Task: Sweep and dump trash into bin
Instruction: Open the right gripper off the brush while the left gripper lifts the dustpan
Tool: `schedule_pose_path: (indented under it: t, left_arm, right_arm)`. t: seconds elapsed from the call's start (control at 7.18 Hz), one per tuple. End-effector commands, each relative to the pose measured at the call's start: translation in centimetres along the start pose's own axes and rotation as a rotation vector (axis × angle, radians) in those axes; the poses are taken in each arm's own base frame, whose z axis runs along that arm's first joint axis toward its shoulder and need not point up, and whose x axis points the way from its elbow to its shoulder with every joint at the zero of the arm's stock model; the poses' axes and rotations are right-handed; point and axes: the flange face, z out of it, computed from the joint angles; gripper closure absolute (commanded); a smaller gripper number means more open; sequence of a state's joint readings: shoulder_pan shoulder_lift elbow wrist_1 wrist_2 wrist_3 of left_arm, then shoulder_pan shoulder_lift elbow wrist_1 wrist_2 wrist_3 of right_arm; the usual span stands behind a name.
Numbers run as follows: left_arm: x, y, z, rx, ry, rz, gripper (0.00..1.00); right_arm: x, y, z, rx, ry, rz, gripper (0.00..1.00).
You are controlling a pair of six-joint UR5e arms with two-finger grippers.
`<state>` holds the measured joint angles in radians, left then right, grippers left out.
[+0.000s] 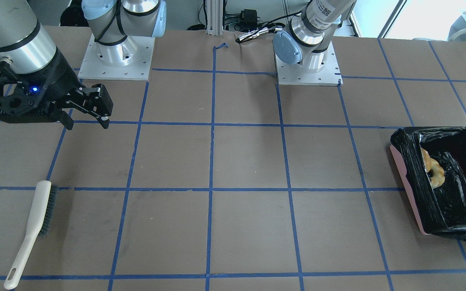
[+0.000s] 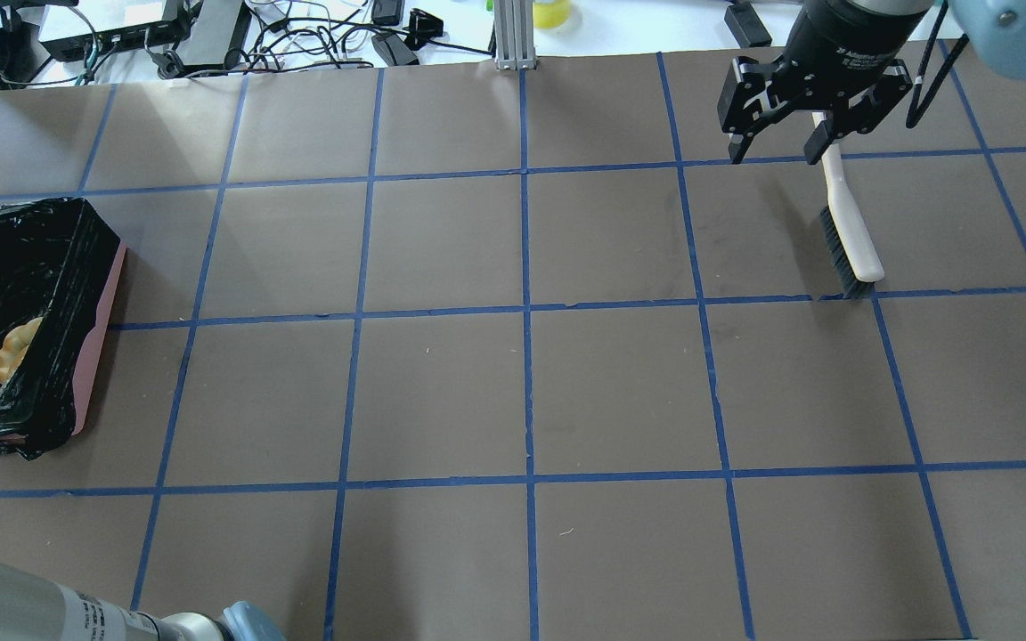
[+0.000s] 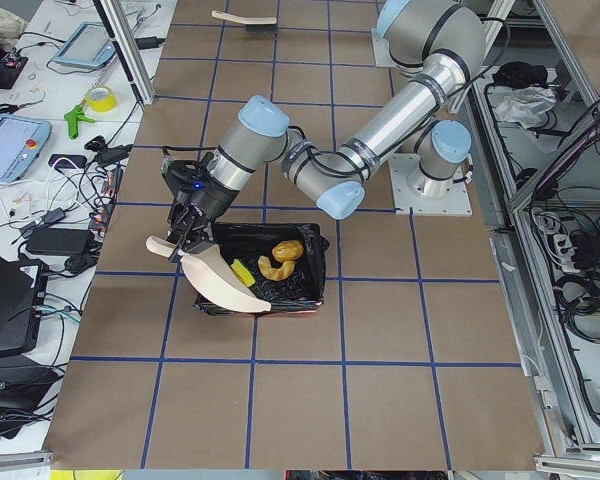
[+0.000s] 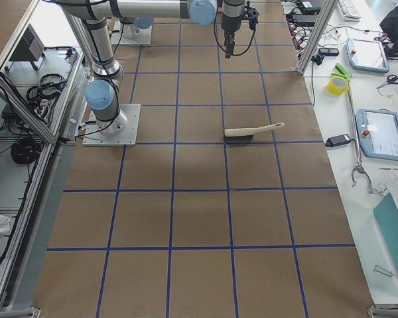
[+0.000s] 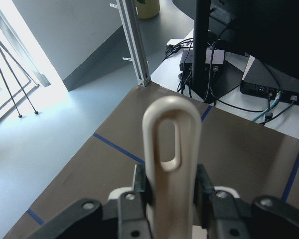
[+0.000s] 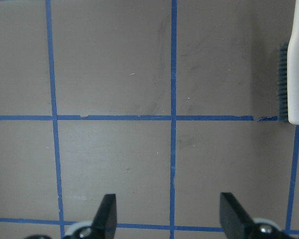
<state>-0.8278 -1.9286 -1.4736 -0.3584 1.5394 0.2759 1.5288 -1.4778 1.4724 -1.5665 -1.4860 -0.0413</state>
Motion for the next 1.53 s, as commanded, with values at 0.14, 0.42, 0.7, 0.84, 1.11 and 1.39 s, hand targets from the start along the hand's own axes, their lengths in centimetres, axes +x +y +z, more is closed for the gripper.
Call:
schedule_pose_path:
  t: [0.14,0.42,0.7,0.84,1.11,1.39]
  left_arm:
    - [3.8,1.3,-3.2,0.180,-0.020,0.169,1.00]
    - [5.5,0.6,-4.8,0.166,0.009,0.166,1.00]
    - [11.0,-0.4,-7.7,0.020,-0.052,0.040,1.00]
    - [15.2,-0.3,-9.6,-0.043,-0.063,-0.061,1.00]
    - [19.8,0.7,-11.0,-0.120,-0.047,-0.190,1.00]
    - [23.7,2.6,-10.5,-0.213,-0.033,-0.355,1.00]
  right_arm:
    - [0.0,0.6,0.3,-0.006,0.000,-0.002,0.23]
    - [0.0,0.6,0.3,-0.009,0.002,-0.002,0.23]
    - [0.0,0.7,0.3,-0.009,0.000,0.000,0.23]
    - [0.0,0.6,0.3,-0.006,0.002,0.001,0.23]
    - [0.2,0.6,0.3,-0.008,0.014,0.006,0.23]
    - [0.5,0.5,0.0,0.000,0.050,0.014,0.23]
